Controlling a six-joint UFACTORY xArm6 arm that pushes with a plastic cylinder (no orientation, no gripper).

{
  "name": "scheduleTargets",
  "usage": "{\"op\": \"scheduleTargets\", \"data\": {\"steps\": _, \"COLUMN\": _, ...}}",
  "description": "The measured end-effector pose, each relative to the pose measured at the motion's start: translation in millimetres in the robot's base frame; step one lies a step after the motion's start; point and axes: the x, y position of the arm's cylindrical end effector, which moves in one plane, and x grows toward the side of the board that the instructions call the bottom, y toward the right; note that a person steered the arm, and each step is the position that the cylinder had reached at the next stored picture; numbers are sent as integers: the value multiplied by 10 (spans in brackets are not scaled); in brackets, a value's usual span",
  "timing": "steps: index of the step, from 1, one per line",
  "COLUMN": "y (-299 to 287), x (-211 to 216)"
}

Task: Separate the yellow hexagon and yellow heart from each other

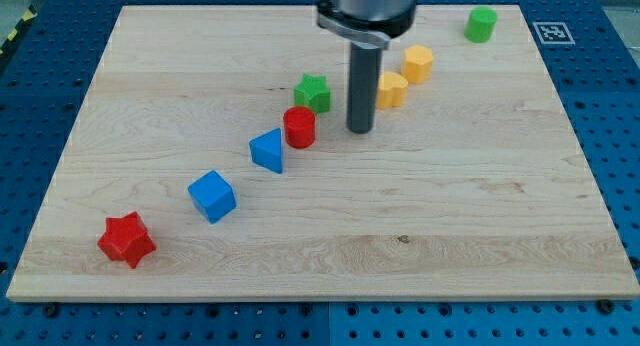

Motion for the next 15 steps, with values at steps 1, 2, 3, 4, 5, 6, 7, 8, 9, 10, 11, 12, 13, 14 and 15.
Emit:
{"op": "scheduleTargets", "data": {"steps": 1, "y": 238, "x": -197}}
{"op": "scheduleTargets", "data": {"steps": 2, "y": 446, "x": -317}}
{"op": "scheduleTargets", "data": {"steps": 3, "y": 928, "x": -288}}
{"op": "scheduleTargets", "data": {"steps": 4, "y": 1374, "x": -417}}
{"op": "scheduleTargets", "data": {"steps": 5, "y": 1620, "x": -845}}
{"op": "scheduleTargets", "data": {"steps": 6, "y": 1539, "x": -1296}}
{"op": "scheduleTargets", "data": {"steps": 7, "y": 911, "x": -1640}}
{"op": "scheduleTargets", "data": {"steps": 8, "y": 286, "x": -1775}}
{"op": "scheduleTargets", "data": {"steps": 9, "y": 24, "x": -1336}}
{"op": "scheduleTargets", "data": {"steps": 10, "y": -23, "x": -910}}
{"op": "scheduleTargets", "data": {"steps": 11, "y": -13, "x": -853}}
{"op": "scheduleTargets", "data": {"steps": 12, "y": 123, "x": -853}}
{"op": "scheduleTargets", "data": {"steps": 13, "y": 441, "x": -873}}
{"op": "scheduleTargets", "data": {"steps": 14, "y": 754, "x": -966}}
{"op": "scheduleTargets", "data": {"steps": 15, "y": 855, "x": -1061}}
